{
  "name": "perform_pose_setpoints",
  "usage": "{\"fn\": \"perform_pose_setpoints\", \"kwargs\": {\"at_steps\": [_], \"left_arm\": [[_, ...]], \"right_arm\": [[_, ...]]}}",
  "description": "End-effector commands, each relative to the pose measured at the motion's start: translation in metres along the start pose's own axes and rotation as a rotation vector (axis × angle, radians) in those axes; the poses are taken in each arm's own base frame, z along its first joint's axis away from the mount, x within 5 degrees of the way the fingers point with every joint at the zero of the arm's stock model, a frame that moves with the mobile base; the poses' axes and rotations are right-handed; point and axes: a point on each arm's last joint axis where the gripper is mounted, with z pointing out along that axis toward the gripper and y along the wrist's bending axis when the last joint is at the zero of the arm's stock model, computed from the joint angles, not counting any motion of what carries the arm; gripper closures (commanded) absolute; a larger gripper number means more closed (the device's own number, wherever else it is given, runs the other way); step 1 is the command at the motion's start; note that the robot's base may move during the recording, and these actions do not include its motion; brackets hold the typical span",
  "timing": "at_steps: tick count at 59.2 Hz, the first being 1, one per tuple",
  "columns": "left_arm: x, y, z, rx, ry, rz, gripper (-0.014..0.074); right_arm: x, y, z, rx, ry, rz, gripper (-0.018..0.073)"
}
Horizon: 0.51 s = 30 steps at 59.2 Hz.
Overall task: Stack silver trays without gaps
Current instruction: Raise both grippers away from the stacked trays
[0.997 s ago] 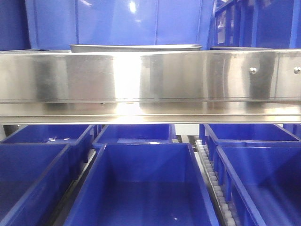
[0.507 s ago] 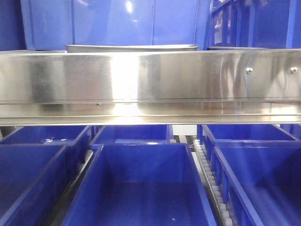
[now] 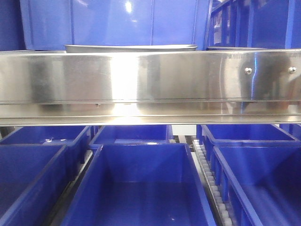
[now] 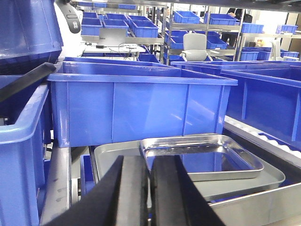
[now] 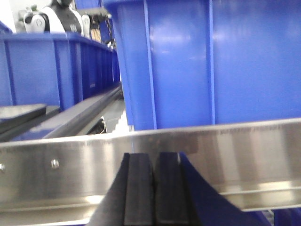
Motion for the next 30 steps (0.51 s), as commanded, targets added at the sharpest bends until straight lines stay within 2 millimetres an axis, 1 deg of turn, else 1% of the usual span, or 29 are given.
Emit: {"fn": "perform_pose_setpoints", "kwargs": {"at_steps": [1,8,15,24,30], "left_arm": [[-0.0014,-0.0007,-0.001,0.011,-0.019,-0.01,0.0583],[-0.0016,-0.0008,-0.001,0.012,-0.021,-0.01,0.0583],[-0.0016,-0.0008,-0.001,0.012,-0.021,-0.01,0.0583],[-0.0016,-0.0008,-0.001,0.012,-0.021,-0.01,0.0583],[-0.0016,-0.0008,-0.001,0.012,-0.021,-0.01,0.0583]], "right_arm": [[0.0015,0.0009,-0.0006,-0.017,0.012,-0.018,0.064],[0.0059,0.0032,-0.0009,-0.057,0.061,-0.029,0.064],[0.005,0.0033,-0.0008,-0.059,0.051,-0.032,0.064],[0.0035,0.0027,-0.0007,-0.053,0.034,-0.099,0.064],[0.0028,0.0027,-0.0007,-0.053,0.026,-0.084,0.064]]}}
